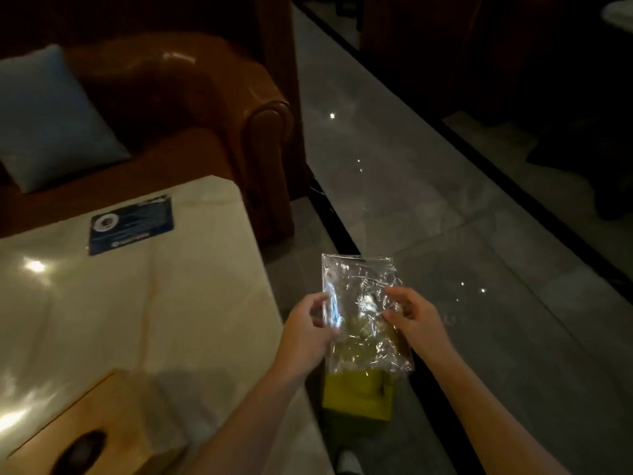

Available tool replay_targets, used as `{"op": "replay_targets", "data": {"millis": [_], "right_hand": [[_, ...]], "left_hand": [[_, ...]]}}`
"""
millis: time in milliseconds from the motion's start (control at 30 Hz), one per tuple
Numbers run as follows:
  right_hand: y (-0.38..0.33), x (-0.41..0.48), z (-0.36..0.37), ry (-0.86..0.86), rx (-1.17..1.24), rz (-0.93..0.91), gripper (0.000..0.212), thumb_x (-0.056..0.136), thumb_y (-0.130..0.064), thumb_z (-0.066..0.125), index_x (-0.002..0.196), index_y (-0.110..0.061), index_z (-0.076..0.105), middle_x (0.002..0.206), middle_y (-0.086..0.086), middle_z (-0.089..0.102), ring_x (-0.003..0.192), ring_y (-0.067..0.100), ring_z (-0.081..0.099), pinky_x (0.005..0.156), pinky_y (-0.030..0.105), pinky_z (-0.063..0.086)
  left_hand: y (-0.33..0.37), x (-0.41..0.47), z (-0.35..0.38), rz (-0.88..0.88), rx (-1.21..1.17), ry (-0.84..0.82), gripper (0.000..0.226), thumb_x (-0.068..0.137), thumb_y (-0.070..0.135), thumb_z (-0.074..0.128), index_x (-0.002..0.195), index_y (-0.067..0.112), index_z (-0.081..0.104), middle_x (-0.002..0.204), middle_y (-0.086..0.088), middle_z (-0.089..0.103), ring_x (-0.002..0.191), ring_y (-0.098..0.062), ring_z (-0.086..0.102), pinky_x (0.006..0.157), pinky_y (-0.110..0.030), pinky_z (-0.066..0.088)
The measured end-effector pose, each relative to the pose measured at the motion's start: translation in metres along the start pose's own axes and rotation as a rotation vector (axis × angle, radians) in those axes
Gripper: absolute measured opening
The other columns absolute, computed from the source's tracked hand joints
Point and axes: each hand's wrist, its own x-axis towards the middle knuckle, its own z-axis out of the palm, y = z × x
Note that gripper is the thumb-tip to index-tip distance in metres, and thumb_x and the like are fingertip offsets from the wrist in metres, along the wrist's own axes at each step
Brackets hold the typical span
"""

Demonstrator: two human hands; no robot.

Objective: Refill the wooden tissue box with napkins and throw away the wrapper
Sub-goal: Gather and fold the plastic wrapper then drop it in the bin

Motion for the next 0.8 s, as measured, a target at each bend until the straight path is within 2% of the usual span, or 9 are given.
{"op": "replay_targets", "data": {"millis": [133,200,267,333,400,467,567,700,800], "right_hand": [[0.044,0.035,-0.023,0.061,-0.018,0.074,0.034,0.086,-0.013,0.061,0.119,-0.018,0.055,0.114,0.003,0.056,0.100,0.024,0.058,0.087,0.042,0.053],[0.071,0.050,-0.026,0.076,-0.060,0.108,0.038,0.086,-0.016,0.063,0.123,-0.016,0.053,0.117,0.001,0.053,0.101,0.018,0.055,0.087,0.035,0.049],[0.099,0.062,-0.025,0.063,-0.100,0.149,0.042,0.086,-0.019,0.063,0.126,-0.013,0.051,0.119,0.000,0.050,0.104,0.014,0.051,0.088,0.030,0.045],[0.126,0.073,-0.020,0.037,-0.137,0.185,0.044,0.087,-0.020,0.062,0.128,-0.011,0.050,0.121,0.003,0.050,0.105,0.016,0.051,0.087,0.029,0.043],[0.153,0.084,-0.012,0.002,-0.162,0.215,0.042,0.087,-0.020,0.061,0.127,-0.011,0.050,0.123,0.008,0.052,0.103,0.017,0.052,0.085,0.029,0.044],[0.183,0.095,-0.002,-0.043,-0.152,0.256,0.043,0.087,-0.020,0.061,0.127,-0.012,0.049,0.126,0.011,0.052,0.107,0.021,0.054,0.089,0.033,0.048],[0.228,0.110,0.014,-0.087,-0.164,0.332,0.050,0.087,-0.025,0.062,0.132,-0.012,0.045,0.131,0.012,0.048,0.107,0.023,0.055,0.088,0.033,0.048],[0.288,0.125,0.036,-0.128,-0.192,0.375,0.053,0.085,-0.025,0.063,0.132,-0.008,0.046,0.132,0.018,0.049,0.112,0.030,0.055,0.094,0.050,0.048],[0.327,0.132,0.054,-0.148,-0.189,0.420,0.053,0.086,-0.025,0.062,0.132,-0.005,0.044,0.131,0.018,0.049,0.116,0.030,0.052,0.097,0.050,0.046]], "left_hand": [[-0.010,0.051,0.052,-0.028,0.130,-0.024,0.061,0.076,0.000,0.067,0.129,0.025,0.047,0.107,-0.005,0.054,0.090,-0.020,0.060,0.065,-0.026,0.054],[-0.023,0.074,0.076,-0.032,0.238,-0.025,0.058,0.080,0.001,0.063,0.132,0.020,0.046,0.118,-0.009,0.052,0.098,-0.023,0.059,0.076,-0.030,0.056],[-0.041,0.096,0.096,-0.025,0.365,-0.029,0.053,0.083,0.007,0.061,0.133,0.016,0.045,0.129,-0.009,0.047,0.111,-0.025,0.054,0.092,-0.036,0.050],[-0.062,0.116,0.111,-0.029,0.477,-0.057,0.051,0.084,0.013,0.058,0.133,0.014,0.044,0.135,-0.009,0.042,0.118,-0.026,0.050,0.099,-0.039,0.045],[-0.084,0.135,0.123,-0.050,0.558,-0.107,0.052,0.084,0.014,0.057,0.134,0.012,0.043,0.138,-0.009,0.039,0.120,-0.029,0.048,0.100,-0.043,0.044],[-0.110,0.154,0.133,-0.071,0.611,-0.134,0.051,0.083,0.015,0.057,0.132,0.009,0.044,0.138,-0.010,0.040,0.119,-0.031,0.048,0.099,-0.045,0.044],[-0.152,0.181,0.149,-0.094,0.685,-0.121,0.045,0.083,0.018,0.057,0.126,0.010,0.047,0.134,-0.009,0.043,0.116,-0.030,0.049,0.097,-0.042,0.044],[-0.212,0.207,0.172,-0.142,0.747,-0.142,0.044,0.082,0.024,0.059,0.123,0.013,0.048,0.132,-0.007,0.044,0.117,-0.027,0.047,0.097,-0.040,0.042],[-0.253,0.222,0.186,-0.201,0.725,-0.139,0.047,0.083,0.021,0.057,0.127,0.014,0.045,0.135,-0.010,0.041,0.121,-0.029,0.044,0.101,-0.045,0.040]]}}
